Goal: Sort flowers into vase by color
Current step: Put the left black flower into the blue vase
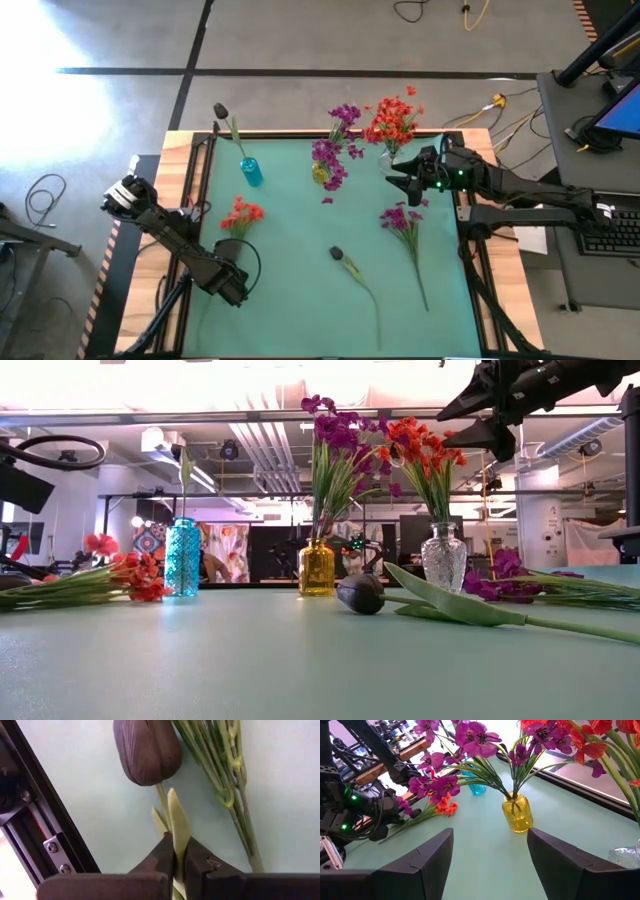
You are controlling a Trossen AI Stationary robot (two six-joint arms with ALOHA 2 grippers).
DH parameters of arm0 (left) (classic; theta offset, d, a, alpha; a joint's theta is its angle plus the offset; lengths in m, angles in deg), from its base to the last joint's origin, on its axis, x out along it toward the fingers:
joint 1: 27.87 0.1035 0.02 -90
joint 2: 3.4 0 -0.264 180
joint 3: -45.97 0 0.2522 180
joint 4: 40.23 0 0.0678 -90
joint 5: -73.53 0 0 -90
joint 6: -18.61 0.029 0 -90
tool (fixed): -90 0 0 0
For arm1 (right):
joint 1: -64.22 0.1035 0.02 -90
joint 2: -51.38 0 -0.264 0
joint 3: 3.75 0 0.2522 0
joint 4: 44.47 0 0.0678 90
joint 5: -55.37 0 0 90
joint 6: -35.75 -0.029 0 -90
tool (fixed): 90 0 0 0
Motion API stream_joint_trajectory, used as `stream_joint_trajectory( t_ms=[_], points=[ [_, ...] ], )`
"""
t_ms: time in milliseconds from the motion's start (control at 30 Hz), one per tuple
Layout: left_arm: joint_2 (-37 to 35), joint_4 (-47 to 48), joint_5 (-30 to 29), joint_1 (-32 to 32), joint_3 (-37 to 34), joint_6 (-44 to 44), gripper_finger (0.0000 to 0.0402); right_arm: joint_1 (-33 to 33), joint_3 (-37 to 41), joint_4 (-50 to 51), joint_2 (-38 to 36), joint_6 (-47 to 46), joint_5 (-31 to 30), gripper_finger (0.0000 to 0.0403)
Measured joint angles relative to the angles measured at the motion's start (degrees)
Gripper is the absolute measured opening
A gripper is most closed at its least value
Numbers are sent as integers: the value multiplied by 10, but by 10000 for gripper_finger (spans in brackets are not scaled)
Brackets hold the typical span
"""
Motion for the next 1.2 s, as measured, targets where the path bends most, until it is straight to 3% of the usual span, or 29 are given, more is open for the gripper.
stream_joint_trajectory(
  t_ms=[367,533,867,1033,1200],
  points=[
    [-3,53,8,-1,35,16,0,12,2,0,0,0,0,244],
    [-3,109,-17,-7,78,20,0,24,8,2,0,-4,0,244],
    [-4,115,-57,-7,158,105,0,54,35,5,0,-20,0,244],
    [-6,131,-123,-7,210,157,0,60,40,4,0,-26,0,244],
    [-7,114,-257,-7,272,250,0,60,40,4,0,-26,0,244]
  ],
)
